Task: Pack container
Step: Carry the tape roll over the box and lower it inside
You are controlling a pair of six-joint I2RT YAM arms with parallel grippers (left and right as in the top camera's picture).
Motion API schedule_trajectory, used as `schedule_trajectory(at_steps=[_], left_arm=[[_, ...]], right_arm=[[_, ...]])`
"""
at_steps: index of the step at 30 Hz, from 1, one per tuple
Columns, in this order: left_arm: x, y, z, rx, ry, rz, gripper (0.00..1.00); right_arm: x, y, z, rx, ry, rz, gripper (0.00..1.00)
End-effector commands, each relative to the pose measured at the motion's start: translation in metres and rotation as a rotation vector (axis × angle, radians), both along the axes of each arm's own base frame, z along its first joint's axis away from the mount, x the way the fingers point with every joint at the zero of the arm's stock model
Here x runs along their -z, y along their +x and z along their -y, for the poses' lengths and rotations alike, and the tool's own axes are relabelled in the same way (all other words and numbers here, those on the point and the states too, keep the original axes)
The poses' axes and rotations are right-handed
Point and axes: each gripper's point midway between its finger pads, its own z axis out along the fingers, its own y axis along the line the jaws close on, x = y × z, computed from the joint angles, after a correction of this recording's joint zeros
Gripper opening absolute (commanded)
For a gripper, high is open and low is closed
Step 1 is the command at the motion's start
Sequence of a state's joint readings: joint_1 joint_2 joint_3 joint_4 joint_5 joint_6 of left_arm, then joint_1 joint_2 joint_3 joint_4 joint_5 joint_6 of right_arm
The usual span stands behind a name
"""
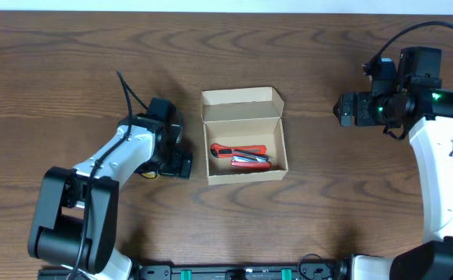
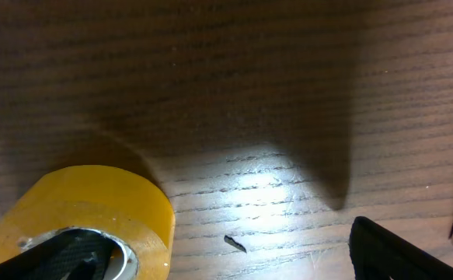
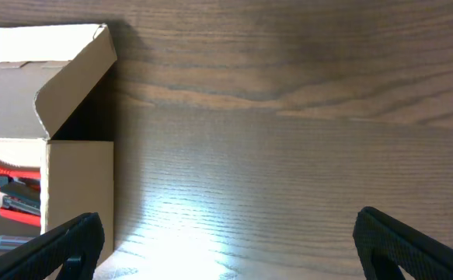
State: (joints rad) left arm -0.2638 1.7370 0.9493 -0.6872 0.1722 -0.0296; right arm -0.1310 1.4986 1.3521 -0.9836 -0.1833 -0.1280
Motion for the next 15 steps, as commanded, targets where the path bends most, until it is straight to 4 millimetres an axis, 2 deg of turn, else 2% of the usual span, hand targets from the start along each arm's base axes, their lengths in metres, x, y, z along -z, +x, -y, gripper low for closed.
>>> schedule_trajectory(at_steps=[1, 4, 5, 6, 8, 10, 15], left_arm=[[0.0130, -0.0151, -0.0042, -0.006, 0.011, -0.047, 0.95], [0.0130, -0.0143, -0.0039, -0.006, 0.009, -0.043, 0.99], [0.0130, -0.0141, -0.0034, -0.006, 0.007, -0.043, 0.95], [0.0129, -0.0131, -0.0031, -0.006, 0.005, -0.039, 0.79], [0.0130, -0.0109, -0.0027, -0.005, 0.004, -0.030, 0.28], [0.0130, -0.0087, -0.0022, -0.005, 0.002, -0.020, 0.08], [0.0118, -0.0052, -0.0010, -0.006, -0.003, -0.010, 0.06]], right_arm=[[0.0016, -0.0004, 0.0006, -0.005, 0.004, -0.006, 0.99], [0.0016, -0.0005, 0.0008, -0.005, 0.005, -0.006, 0.99], [0.0016, -0.0005, 0.0006, -0.005, 0.005, -0.006, 0.99], [0.0016, -0.0005, 0.0006, -0.005, 0.005, -0.006, 0.99], [0.0016, -0.0005, 0.0006, -0.005, 0.005, -0.007, 0.99], [0.0016, -0.0005, 0.0006, -0.005, 0.005, -0.007, 0.99], [0.0016, -0.0005, 0.0008, -0.005, 0.005, -0.007, 0.99]])
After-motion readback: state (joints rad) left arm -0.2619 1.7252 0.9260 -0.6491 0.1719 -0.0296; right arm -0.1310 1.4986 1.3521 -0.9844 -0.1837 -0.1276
